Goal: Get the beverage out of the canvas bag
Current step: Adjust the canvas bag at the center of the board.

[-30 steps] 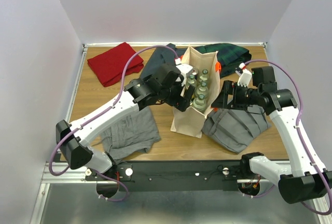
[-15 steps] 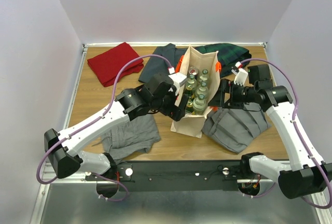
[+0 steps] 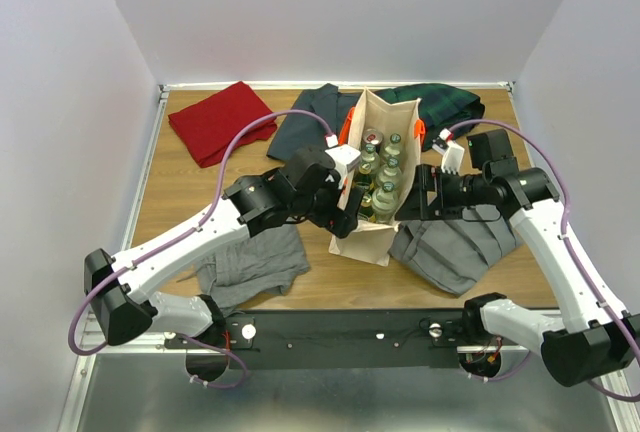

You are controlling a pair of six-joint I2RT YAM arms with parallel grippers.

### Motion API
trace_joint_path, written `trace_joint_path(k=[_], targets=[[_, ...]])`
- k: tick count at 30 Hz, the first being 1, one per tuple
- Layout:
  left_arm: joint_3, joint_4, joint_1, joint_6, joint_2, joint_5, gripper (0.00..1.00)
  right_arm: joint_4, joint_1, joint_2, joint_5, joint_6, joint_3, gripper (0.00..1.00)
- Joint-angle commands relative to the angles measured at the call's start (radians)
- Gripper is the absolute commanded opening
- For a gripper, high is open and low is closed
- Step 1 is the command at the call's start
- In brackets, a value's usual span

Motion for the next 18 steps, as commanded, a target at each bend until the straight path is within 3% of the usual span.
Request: trace_joint_path(k=[1, 11, 18], targets=[[0.002, -0.026, -0.024, 0.007, 0.012, 0.013, 0.99, -0.099, 0.007, -0.031, 0.020, -0.046, -0.024, 1.00], [0.059, -0.058, -0.026, 0.015, 0.035, -0.032, 0.99, -0.115, 0.007, -0.073, -0.007, -0.034, -0.069, 1.00], [0.215, -0.127, -0.027, 0.007, 0.068, -0.165, 0.99, -0.118, 0.008, -0.086, -0.026, -0.039, -0.107, 0.99]])
